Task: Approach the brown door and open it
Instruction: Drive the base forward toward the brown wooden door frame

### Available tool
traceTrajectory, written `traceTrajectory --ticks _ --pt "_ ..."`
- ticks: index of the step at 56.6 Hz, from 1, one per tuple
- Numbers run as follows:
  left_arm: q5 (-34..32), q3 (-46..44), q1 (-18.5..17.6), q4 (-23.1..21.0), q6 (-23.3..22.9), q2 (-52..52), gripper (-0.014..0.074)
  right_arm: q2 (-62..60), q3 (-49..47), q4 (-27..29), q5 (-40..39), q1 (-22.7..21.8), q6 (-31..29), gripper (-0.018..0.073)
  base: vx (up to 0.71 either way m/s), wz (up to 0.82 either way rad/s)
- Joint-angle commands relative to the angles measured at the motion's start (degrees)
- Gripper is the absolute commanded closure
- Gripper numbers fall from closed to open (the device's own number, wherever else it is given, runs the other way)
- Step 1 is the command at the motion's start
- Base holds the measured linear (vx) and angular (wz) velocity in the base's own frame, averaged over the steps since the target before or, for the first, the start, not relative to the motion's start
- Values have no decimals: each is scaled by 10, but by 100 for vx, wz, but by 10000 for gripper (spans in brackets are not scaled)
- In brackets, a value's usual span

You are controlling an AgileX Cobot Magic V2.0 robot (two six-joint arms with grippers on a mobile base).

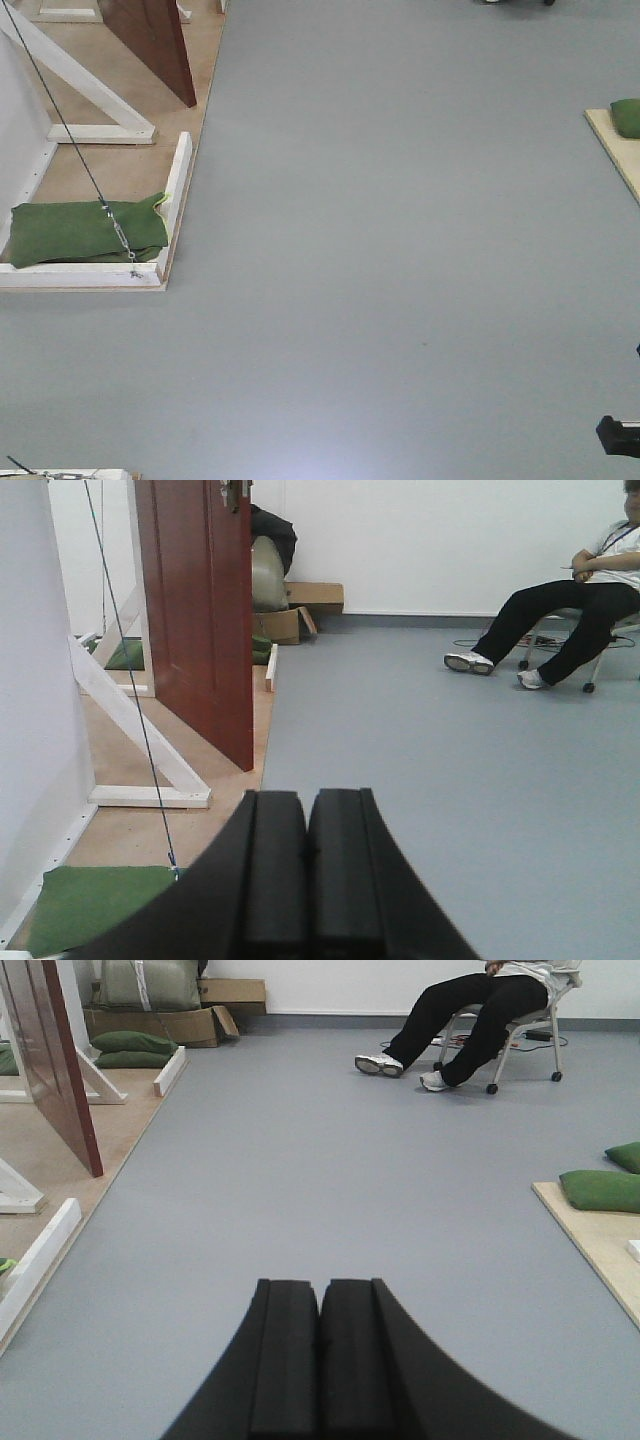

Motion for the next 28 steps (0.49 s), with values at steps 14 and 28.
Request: traceTrajectory --ticks 14,28 --pt "-44 -10 1 0 -1 -11 600 -10 3 -4 -47 -2 -3 559 12 0" --pt "-44 -10 1 0 -1 -11 600 -10 3 -4 -47 -2 -3 559 21 2"
